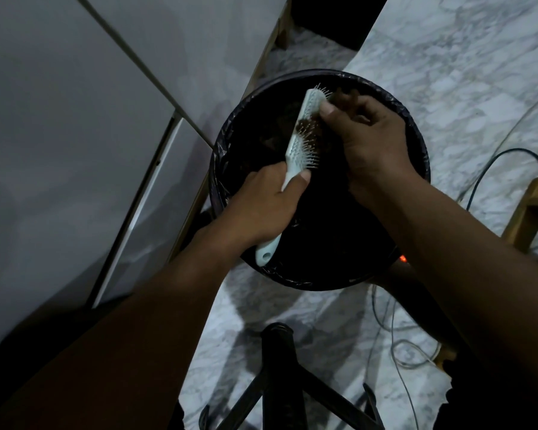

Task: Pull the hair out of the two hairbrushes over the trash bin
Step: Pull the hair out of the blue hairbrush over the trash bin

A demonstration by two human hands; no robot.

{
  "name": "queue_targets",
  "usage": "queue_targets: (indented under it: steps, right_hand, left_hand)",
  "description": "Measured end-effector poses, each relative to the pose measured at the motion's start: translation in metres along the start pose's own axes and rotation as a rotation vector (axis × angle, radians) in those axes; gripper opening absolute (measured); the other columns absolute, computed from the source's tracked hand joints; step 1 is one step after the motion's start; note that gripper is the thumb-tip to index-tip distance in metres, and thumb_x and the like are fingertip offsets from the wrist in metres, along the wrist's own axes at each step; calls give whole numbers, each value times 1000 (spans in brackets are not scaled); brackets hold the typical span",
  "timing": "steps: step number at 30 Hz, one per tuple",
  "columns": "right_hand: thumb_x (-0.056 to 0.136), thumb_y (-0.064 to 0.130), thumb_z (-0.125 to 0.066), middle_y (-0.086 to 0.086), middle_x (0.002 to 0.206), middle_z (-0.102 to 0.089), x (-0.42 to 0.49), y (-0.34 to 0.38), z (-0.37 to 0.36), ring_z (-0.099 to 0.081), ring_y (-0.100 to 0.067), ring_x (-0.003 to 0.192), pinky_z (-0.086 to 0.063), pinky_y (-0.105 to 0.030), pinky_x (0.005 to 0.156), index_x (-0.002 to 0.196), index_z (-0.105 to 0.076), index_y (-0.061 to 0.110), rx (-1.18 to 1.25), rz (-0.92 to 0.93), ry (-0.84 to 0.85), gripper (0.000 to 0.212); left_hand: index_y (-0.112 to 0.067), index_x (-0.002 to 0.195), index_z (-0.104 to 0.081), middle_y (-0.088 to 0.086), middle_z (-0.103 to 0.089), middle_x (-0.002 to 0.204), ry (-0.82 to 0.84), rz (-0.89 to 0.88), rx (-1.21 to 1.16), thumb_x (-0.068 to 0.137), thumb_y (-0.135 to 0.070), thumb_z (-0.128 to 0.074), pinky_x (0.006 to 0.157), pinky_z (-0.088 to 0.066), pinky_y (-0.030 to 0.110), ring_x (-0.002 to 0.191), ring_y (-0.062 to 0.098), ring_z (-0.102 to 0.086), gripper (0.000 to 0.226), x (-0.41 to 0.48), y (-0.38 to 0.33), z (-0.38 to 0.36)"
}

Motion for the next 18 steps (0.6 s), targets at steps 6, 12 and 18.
queue_targets:
  steps: [6, 12, 18]
  right_hand:
    - [95, 9, -65, -20, 95, -77, -1, -3, -1, -76, -33, 93, -60, -52, 88, 87, -69, 7, 105, -72, -35, 8]
    - [99, 15, -49, -15, 102, -70, 0, -9, -11, -70, -39, 109, -59, -42, 75, 103, -61, 9, 378, -325, 34, 14]
    - [81, 19, -81, -7, 122, -69, -9, 0, -18, -70, -20, 112, -58, -42, 96, 126, -57, 12, -120, 14, 169, 52]
  left_hand:
    - [-21, 62, -42, -10, -48, 42, 20, 62, -214, 105, -35, -46, 60, -39, 31, 42, 6, -47, 45, 5, 1, 3]
    - [-24, 59, -43, -11, -50, 42, -41, 63, -162, 105, -36, -46, 59, -39, 30, 44, 6, -49, 47, 5, 0, 9]
    - [-22, 68, -50, -5, -58, 58, -44, 42, 9, 102, -37, -46, 61, -49, 38, 53, 11, -57, 38, 2, -1, 8]
Point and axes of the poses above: each hand's wrist, its own x-axis towards the middle knuckle, its own z-axis out of the back of the hand, y = z × x, the point moved 6 cm from there along x, towards the middle knuckle
